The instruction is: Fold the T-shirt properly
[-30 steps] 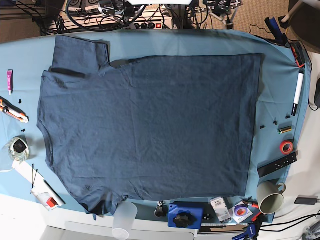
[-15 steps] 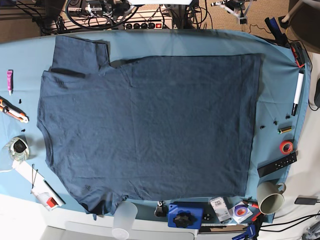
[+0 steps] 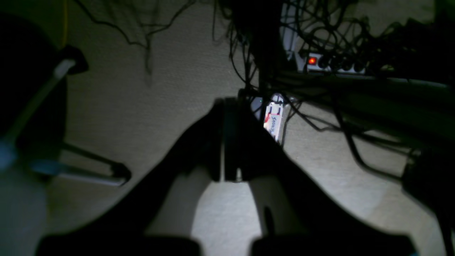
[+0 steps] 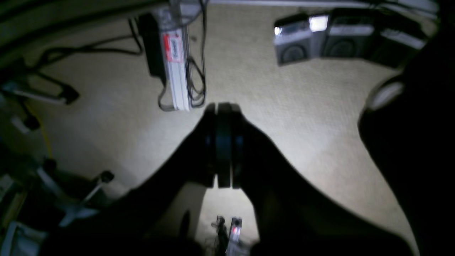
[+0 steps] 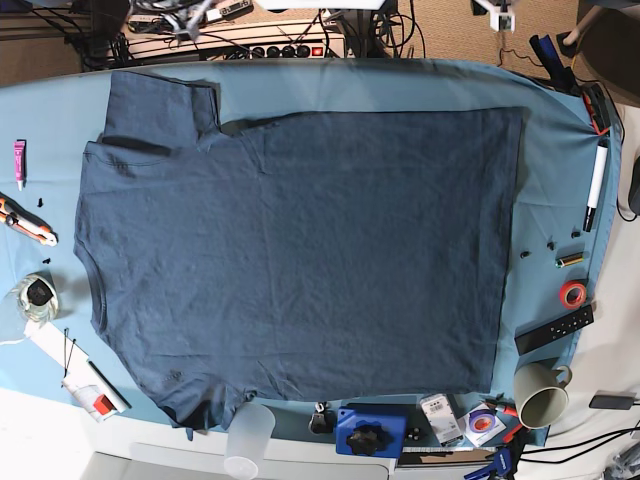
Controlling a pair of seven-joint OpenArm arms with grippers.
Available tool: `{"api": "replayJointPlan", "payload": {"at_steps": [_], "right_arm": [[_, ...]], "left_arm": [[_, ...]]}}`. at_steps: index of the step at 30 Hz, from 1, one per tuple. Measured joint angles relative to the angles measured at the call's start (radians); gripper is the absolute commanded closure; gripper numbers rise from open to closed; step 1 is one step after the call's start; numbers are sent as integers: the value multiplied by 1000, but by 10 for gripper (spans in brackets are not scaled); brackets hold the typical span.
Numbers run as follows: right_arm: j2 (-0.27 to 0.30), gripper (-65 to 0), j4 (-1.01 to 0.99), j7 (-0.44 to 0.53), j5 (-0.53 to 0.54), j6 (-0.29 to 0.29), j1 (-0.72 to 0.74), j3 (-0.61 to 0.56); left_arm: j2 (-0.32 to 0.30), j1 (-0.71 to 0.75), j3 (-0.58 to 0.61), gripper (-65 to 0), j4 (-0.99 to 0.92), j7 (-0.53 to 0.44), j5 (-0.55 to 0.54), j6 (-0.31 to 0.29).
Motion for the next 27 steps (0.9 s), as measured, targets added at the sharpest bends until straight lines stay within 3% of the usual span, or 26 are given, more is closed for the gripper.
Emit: {"api": "replayJointPlan", "payload": {"at_steps": [5,12,14,21,24,27], "right_arm": [[42,0,241,-95,105,2,-167,59],[51,0,605,-267,312,3,-377,268],[52,0,706,-304,359,30,-423,338],[52,0,1007,-405,520,128,-504,587],[52,0,1102,-391,526,126,-499,686],[53,0,1171,-393,531,128,-480,755]], "left_arm": [[-3,132,0,0,209,9,1,0],[-31,323,-7,0,538,18,-76,-1],[-30,357,-14,0,637,31,-77,-5],[-31,397,-56,0,943,318,-177,3],[-31,393,-58,0,1041,324,-211,51],[-31,379,-59,0,1104,332,-207,53]]}}
